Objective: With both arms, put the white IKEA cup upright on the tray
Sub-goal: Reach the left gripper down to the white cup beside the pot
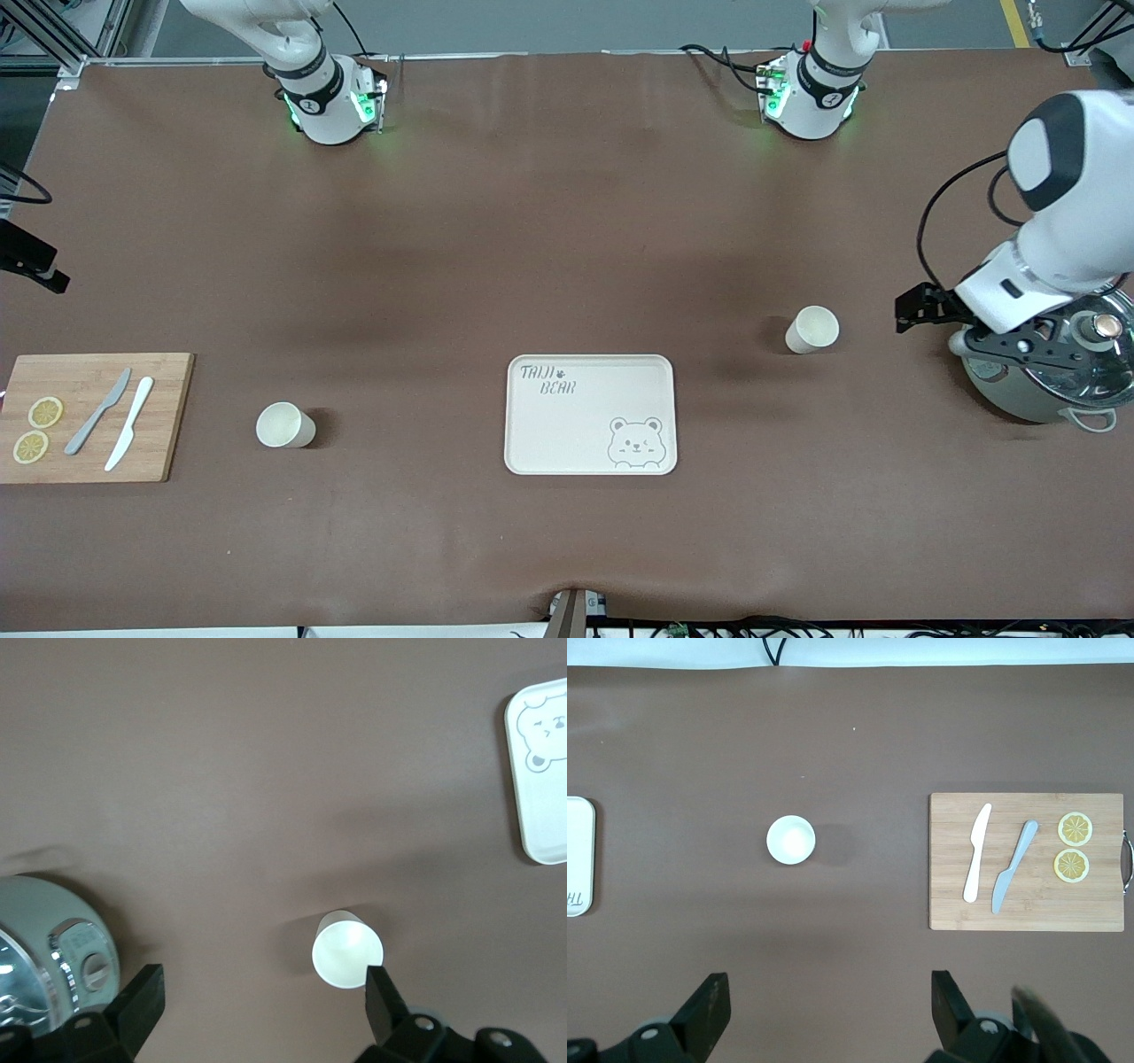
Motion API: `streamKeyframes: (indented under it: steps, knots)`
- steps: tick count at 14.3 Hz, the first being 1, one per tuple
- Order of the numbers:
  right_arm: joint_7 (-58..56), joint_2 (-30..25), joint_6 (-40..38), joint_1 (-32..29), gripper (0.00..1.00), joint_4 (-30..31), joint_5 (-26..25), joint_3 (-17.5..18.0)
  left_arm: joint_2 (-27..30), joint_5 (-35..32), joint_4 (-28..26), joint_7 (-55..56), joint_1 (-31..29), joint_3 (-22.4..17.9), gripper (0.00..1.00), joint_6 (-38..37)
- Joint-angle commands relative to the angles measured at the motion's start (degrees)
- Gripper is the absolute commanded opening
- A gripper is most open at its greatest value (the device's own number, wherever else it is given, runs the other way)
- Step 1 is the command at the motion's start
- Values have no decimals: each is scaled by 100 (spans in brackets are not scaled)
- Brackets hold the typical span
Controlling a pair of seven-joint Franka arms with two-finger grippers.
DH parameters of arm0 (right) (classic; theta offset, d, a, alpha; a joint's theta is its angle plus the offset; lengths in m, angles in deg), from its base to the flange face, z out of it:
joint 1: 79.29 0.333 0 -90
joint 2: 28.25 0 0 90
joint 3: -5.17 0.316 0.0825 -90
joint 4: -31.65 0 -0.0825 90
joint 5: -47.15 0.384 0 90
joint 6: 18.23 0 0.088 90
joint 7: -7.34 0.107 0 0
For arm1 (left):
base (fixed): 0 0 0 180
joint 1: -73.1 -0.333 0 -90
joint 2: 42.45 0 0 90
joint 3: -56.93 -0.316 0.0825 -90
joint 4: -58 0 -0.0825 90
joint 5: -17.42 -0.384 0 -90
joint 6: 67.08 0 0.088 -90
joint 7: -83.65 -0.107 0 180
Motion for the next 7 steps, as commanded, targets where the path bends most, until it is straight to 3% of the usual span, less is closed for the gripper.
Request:
streamKeyframes:
  steps: [1, 7]
  knots:
    - [-36, -174, 59, -17, 100, 173, -91, 39, -43, 95, -281, -6, 16, 18, 100, 329]
    - [-44, -130, 120, -17, 100, 173, -231, 30, -668, 95, -543, 29, 130, 44, 100, 916]
